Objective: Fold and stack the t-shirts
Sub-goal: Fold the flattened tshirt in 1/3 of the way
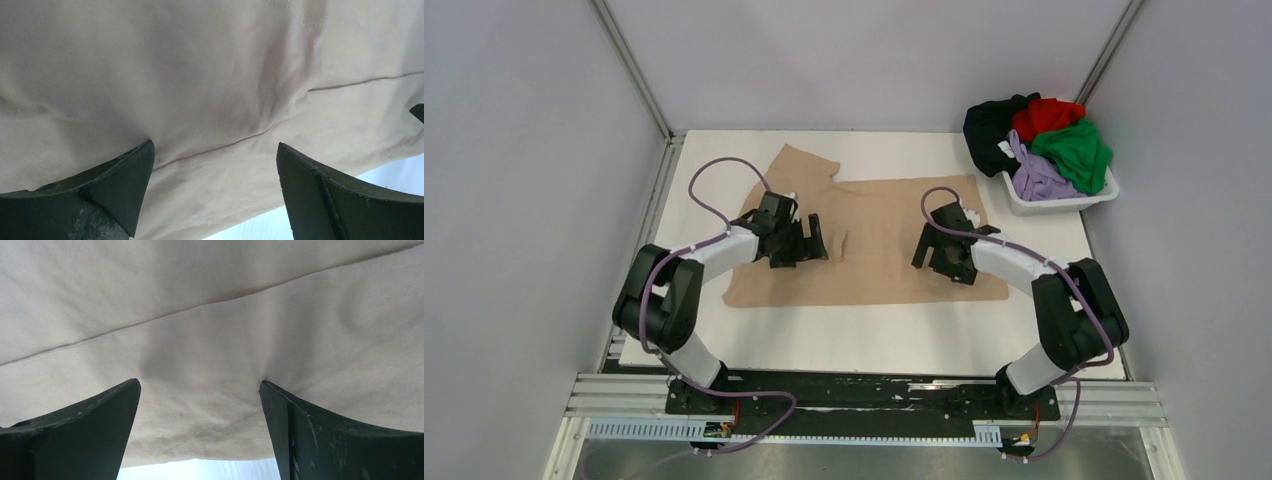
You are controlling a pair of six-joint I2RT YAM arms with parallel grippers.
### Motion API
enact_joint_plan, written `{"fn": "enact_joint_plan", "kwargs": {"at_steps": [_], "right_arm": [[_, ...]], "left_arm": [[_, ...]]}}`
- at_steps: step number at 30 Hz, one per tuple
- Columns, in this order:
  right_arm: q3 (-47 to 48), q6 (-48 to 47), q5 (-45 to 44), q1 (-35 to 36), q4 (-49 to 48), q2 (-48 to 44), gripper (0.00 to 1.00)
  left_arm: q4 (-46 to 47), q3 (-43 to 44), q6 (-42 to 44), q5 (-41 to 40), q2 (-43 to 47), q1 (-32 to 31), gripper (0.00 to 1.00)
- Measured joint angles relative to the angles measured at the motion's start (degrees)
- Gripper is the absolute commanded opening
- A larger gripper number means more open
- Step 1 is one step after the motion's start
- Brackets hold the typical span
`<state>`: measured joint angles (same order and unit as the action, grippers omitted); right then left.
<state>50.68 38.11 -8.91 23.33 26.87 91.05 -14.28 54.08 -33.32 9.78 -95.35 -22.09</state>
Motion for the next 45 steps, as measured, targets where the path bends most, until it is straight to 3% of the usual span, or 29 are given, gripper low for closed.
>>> {"fn": "enact_joint_plan", "kwargs": {"at_steps": [9, 20, 29, 45], "right_arm": [[-6.4, 5.16, 3.69, 2.1, 14.01, -8.55, 1.0], [-12.2, 9.88, 11.04, 6.19, 25.51, -13.2, 1.0], [-12.39, 13.11, 11.26, 6.49, 27.47, -13.25, 1.0], [-10.95, 13.57, 5.01, 3.87, 28.94, -13.4, 1.0]], "left_arm": [[-4.48, -12.37, -5.33, 0.13, 13.55, -7.37, 1.0], [-7.61, -18.71, -10.03, 0.17, 22.25, -14.34, 1.0], [-13.38, -22.16, -12.92, -0.87, 33.51, -15.78, 1.0], [-13.2, -28.57, -17.51, 1.38, 38.84, -15.82, 1.0]]}}
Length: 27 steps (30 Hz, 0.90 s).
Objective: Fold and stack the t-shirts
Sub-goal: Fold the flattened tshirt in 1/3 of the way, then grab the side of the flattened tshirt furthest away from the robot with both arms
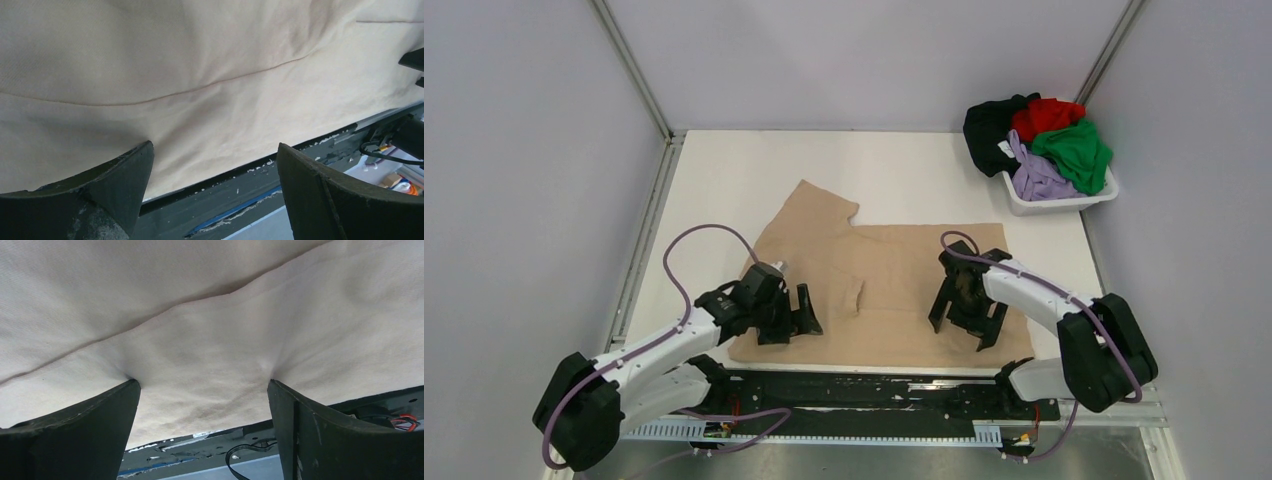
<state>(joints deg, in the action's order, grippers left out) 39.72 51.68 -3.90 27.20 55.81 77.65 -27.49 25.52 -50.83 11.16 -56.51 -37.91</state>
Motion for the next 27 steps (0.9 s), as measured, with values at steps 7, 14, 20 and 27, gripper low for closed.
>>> {"fn": "enact_joint_plan", "kwargs": {"at_steps": [7, 14, 20, 27], "right_arm": [[0.26, -0.98, -1.07, -1.07, -0.07, -0.57, 1.0], [4.11, -1.92, -5.49, -1.53, -1.03, -15.32, 1.0], [4.9, -2.12, -12.24, -1.53, -6.36, -25.77, 1.0], [4.9, -4.04, -20.2, -2.4, -12.0, -25.22, 1.0]], "left_arm": [[-1.64, -0.42, -1.53, 0.85, 4.31, -0.37, 1.0], [-6.01, 7.13, 1.25, 0.24, 4.33, -0.37, 1.0], [-7.41, 24.96, 7.54, -8.85, -4.17, 0.15, 1.0], [-8.68, 48.7, 16.5, -16.65, -26.08, 6.67, 1.0]]}}
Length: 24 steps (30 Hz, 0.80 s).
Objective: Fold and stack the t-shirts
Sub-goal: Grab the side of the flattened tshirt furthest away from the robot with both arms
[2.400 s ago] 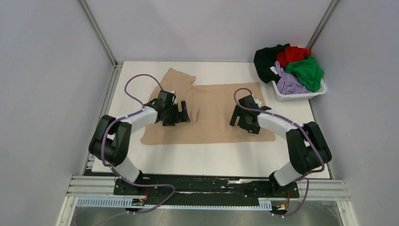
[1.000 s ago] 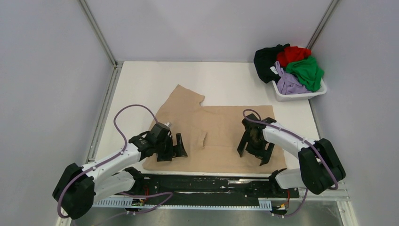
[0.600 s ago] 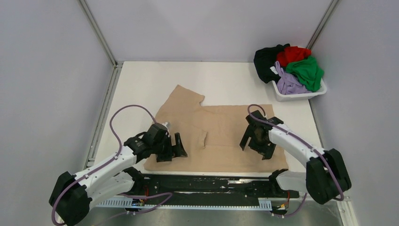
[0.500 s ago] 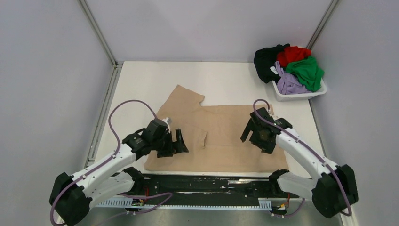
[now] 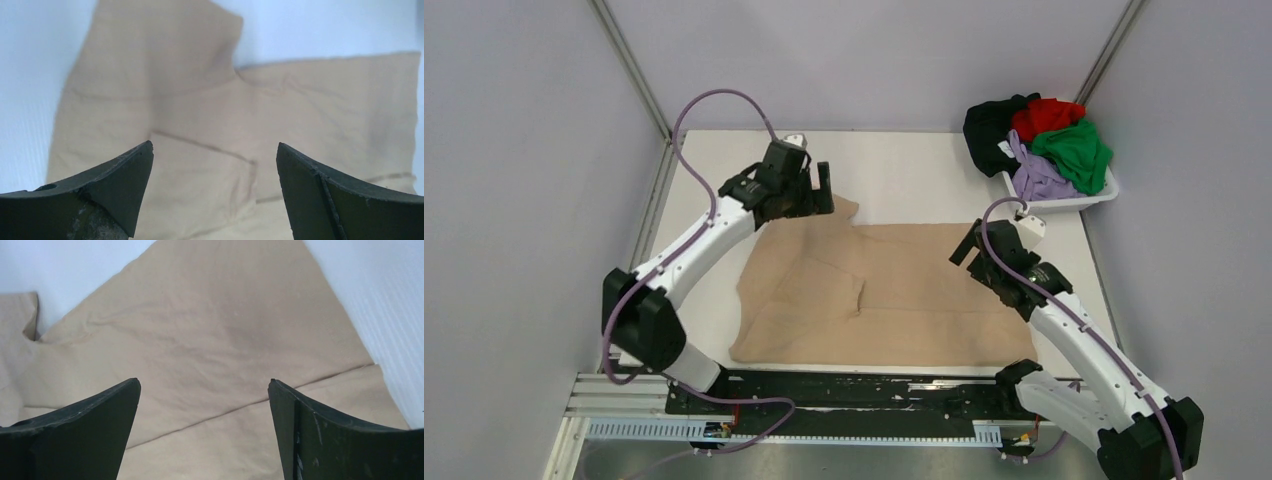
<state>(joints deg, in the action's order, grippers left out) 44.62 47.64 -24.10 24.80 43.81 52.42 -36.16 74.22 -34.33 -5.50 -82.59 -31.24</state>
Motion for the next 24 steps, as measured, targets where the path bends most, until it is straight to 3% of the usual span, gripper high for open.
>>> {"fn": "enact_joint_plan", "kwargs": {"at_steps": [9, 14, 24], "right_arm": [[0.0, -3.34, 0.55, -4.87, -3.8, 7.21, 1.0], [0.0, -4.52, 2.27, -6.03, -4.15, 9.33, 1.0], [0.0, -5.64, 5.22, -6.99, -4.31, 12.61, 1.0]], "left_arm": [[-0.98, 28.04, 10.78, 3.43, -31.74, 14.21, 1.0], [-4.68, 44.59, 13.2, 7.52, -47.67, 18.99, 1.0], [-7.26, 60.22, 14.93, 14.64, -63.47, 20.68, 1.0]]}}
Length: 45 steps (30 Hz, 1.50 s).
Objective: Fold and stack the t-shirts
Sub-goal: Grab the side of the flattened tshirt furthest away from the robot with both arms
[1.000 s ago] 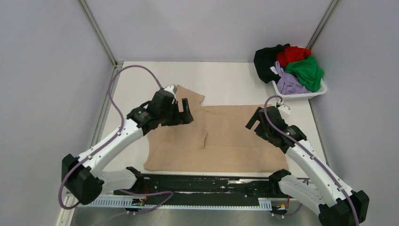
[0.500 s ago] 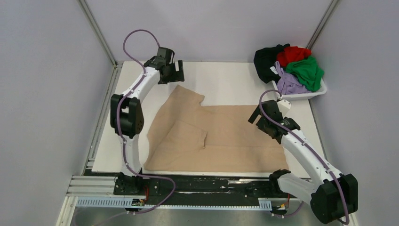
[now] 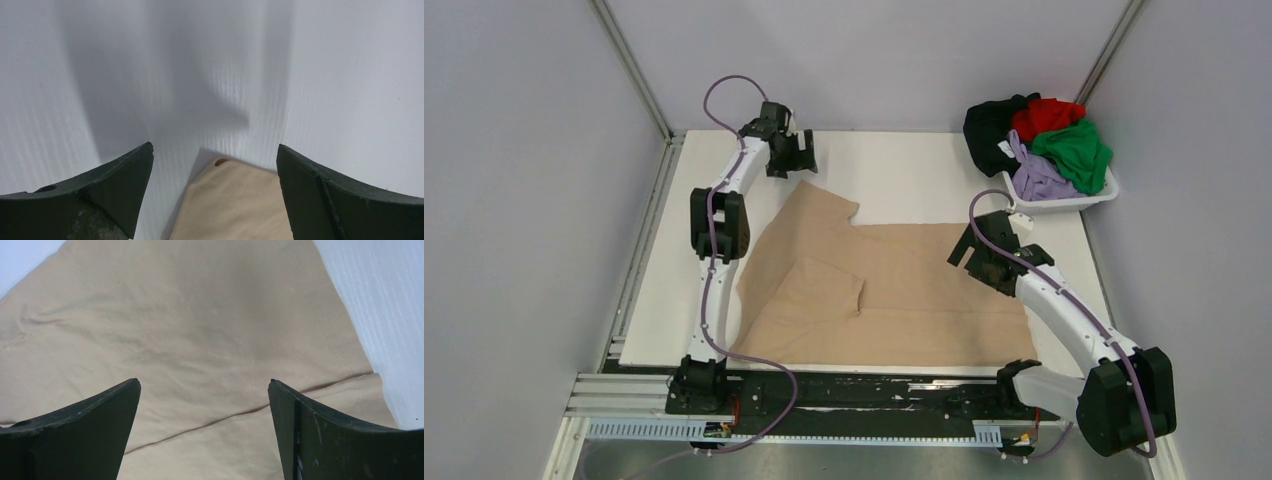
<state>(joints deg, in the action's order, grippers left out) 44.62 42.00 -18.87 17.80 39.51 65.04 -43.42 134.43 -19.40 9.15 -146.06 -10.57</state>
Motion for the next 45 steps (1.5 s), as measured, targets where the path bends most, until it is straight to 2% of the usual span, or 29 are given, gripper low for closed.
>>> {"fn": "enact_joint_plan", "kwargs": {"at_steps": [4, 9, 15, 23, 35, 39, 41, 42, 45], "right_arm": [[0.0, -0.26, 1.25, -0.11, 0.0, 0.46, 1.0], [0.0, -0.35, 1.53, -0.28, -0.02, -0.07, 1.0], [0.0, -0.39, 1.55, -0.37, -0.02, -0.76, 1.0], [-0.72, -1.44, 1.62, -0.37, -0.02, -2.51, 1.0], [-0.72, -3.65, -0.57, -1.42, -0.09, -4.79, 1.0], [-0.72, -3.85, -0.96, -2.21, -0.13, -5.29, 1.0], [-0.72, -4.0, -1.03, -2.58, -0.13, -5.29, 1.0], [-0.72, -4.04, -1.09, -2.73, -0.13, -5.29, 1.0], [-0.72, -4.15, -1.14, -3.3, -0.13, -5.29, 1.0]], "left_arm": [[0.83, 2.84, -0.74, 3.34, -2.27, -0.24, 1.0], [1.73, 1.95, -1.03, 4.63, -2.12, -0.17, 0.99], [2.93, -1.49, 0.85, 3.63, -0.26, -1.03, 0.89], [-0.04, -1.64, 3.85, -2.58, 0.0, -3.82, 0.54], [-1.57, -1.9, 6.8, -7.52, 0.07, -5.25, 0.34], [-2.1, -1.92, 7.85, -9.14, 0.09, -5.75, 0.22], [-2.27, -1.95, 8.26, -9.57, 0.11, -5.86, 0.13], [-2.43, -1.97, 8.41, -9.66, 0.13, -5.92, 0.03], [-2.56, -1.97, 8.7, -9.68, 0.15, -6.1, 0.0]]}}
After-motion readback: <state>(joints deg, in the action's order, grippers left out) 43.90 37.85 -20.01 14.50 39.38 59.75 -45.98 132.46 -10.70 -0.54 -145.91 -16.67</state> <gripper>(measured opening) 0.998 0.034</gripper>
